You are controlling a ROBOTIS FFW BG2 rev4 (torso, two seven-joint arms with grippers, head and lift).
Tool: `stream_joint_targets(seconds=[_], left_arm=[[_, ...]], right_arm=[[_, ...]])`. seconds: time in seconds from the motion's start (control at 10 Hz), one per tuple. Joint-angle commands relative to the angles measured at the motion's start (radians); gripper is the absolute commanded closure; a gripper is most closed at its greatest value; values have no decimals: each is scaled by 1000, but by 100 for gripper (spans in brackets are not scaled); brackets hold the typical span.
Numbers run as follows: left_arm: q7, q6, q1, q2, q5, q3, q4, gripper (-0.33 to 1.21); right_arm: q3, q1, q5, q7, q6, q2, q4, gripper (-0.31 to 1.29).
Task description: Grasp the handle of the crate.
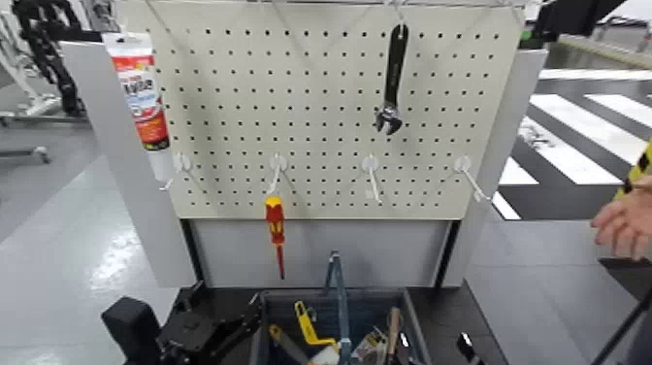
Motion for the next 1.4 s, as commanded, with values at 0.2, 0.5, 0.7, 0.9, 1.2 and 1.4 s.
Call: stream_joint_targets(seconds=[0.2,0.5,0.7,0.9,1.2,1.4], left_arm=[[-15,8,-6,1,33,-2,14,10],[-63,49,-27,11,96,-9,22,10],[-135,135,-70,24,182,-26,37,10],[-164,199,-108,33,294,-46,43,10],[-198,328,-159,84,461,-72,42,10],[-253,416,-207,105,615,-81,88,10]], right_arm=[[2,-1,0,0,1,0,0,15],[3,-2,0,0,5,-2,0,15],[3,-4,-2,1,8,-3,0,15],[3,-5,-2,1,8,-5,1,15],[3,-8,-5,3,9,-8,3,15],[6,-12,-5,3,12,-9,3,15]])
